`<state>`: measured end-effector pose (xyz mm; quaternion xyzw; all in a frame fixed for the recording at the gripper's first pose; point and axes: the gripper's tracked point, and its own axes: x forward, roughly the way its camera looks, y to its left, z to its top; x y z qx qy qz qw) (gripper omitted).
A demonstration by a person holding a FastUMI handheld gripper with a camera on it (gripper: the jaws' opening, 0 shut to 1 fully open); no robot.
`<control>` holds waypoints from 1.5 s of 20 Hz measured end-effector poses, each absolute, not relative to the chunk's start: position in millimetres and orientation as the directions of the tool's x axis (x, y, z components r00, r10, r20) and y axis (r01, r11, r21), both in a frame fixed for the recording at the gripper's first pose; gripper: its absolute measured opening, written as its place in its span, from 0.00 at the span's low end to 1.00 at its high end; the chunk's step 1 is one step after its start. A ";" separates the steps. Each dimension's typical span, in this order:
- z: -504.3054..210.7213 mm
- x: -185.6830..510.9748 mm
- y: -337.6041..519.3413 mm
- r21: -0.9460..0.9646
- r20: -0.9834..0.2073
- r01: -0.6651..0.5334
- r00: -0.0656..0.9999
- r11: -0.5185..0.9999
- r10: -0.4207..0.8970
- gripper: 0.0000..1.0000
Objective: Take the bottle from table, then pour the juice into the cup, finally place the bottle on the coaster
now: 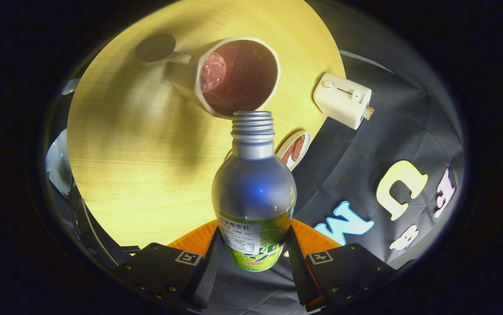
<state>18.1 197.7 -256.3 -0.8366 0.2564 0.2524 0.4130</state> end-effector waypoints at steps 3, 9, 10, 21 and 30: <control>-261.6 17.0 193.9 -0.575 -0.649 -0.655 0.730 -0.491 -0.213 0.73; -274.2 14.1 192.0 -0.612 -0.685 -0.680 0.711 -0.404 -0.159 0.73; -277.0 13.6 191.2 -0.621 -0.692 -0.686 0.707 -0.379 -0.147 0.73; -306.4 -0.6 164.5 -0.646 -0.758 -0.759 0.650 -0.077 -0.045 0.74; -321.2 -12.4 144.2 -0.539 -0.817 -0.799 0.573 0.267 0.065 0.74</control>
